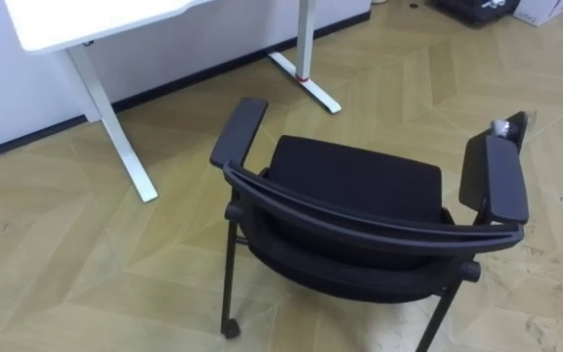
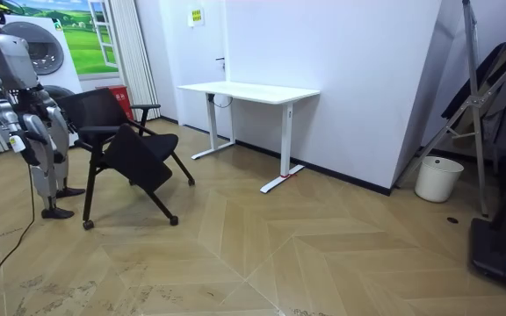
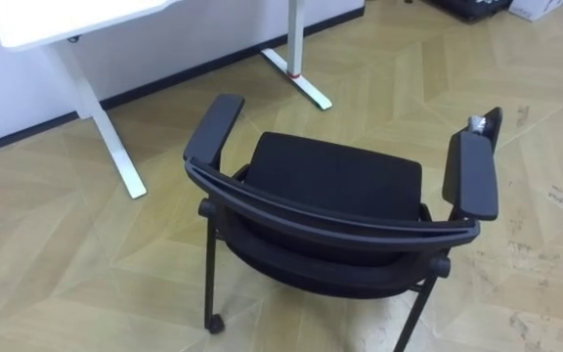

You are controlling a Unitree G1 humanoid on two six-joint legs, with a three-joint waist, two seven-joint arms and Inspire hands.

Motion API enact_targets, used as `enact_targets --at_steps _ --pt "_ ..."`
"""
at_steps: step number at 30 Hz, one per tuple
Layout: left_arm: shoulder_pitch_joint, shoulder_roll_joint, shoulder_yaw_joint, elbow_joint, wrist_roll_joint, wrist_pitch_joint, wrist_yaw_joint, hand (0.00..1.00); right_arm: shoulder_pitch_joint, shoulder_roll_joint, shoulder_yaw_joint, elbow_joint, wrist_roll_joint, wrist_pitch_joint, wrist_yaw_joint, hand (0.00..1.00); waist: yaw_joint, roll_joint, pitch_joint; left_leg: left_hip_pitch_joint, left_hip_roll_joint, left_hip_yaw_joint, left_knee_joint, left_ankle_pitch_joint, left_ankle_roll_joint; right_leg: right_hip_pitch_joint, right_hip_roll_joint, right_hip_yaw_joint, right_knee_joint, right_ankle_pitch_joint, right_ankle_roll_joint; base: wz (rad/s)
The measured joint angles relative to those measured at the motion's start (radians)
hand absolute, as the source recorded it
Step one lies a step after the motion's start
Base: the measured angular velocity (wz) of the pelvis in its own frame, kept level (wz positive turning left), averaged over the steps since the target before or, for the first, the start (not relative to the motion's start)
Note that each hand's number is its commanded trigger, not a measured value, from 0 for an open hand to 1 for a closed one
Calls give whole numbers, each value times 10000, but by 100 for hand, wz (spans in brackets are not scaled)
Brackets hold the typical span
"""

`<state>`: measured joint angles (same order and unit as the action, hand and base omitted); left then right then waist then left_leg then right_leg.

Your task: Push chair

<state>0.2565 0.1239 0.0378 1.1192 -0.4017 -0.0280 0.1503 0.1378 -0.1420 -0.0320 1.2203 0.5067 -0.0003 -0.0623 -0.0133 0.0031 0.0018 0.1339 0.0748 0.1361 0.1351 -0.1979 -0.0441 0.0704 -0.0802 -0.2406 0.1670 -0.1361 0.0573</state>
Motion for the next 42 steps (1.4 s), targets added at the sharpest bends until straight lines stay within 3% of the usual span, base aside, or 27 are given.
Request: enact_targets --at_steps 4,9,16,21,25,28,31,37,42 --pt "22 -40 140 8 -36 1 95 0 -12 3 -36 179 -7 10 -3 0 15 1 14 12 1 11 3 0 0 1 1 67 21 -8 -2 0" --pt "71 -288 1483 17 -295 29 561 0 -4 34 -574 423 2 31 -9 0 249 -5 -18 52 8 8 -5 -1 -1 15 19 48 24 -4 -12 -1" --pt "260 -152 2759 6 -76 27 1633 0 15 27 -1108 450 9 76 -304 0 441 23 -14 235 8 1 -18 -28 -2 225 18 63 18 -21 -9 1" --pt "177 312 3107 -394 851 50 2712 0 -34 -115 -1469 449 -104 157 -402 0 436 184 -82 231 9 -103 -24 -56 7 299 17 -54 8 -21 -8 6" --pt "73 581 3122 -774 957 -86 3358 0 -87 -318 -1505 407 -140 148 -488 0 398 302 -60 225 8 -106 -50 -56 8 294 15 -55 12 -21 -8 0" --pt "-174 713 3119 -868 1649 -101 3630 0 -267 -398 -1600 442 -601 139 -438 0 301 467 -48 208 8 -97 -34 -56 9 272 15 -46 1 -21 -8 0" --pt "-229 823 3113 -1636 2617 -100 3718 0 -363 -464 -1651 423 -988 99 -269 0 169 598 -48 191 7 -108 -19 -56 9 248 18 -41 8 -21 -8 0" --pt "-1270 1715 3051 -2552 4802 -182 3895 0 -382 -545 -1892 178 -1103 -62 -65 0 -18 826 -20 184 6 -161 -38 -56 10 282 25 -28 -15 -21 -8 1" --pt "-1449 2086 3105 -4723 6505 -189 3900 0 -268 -582 -1873 166 -1420 -73 172 0 -61 1050 14 168 7 13 -73 -56 9 121 47 161 9 -21 -8 -11"
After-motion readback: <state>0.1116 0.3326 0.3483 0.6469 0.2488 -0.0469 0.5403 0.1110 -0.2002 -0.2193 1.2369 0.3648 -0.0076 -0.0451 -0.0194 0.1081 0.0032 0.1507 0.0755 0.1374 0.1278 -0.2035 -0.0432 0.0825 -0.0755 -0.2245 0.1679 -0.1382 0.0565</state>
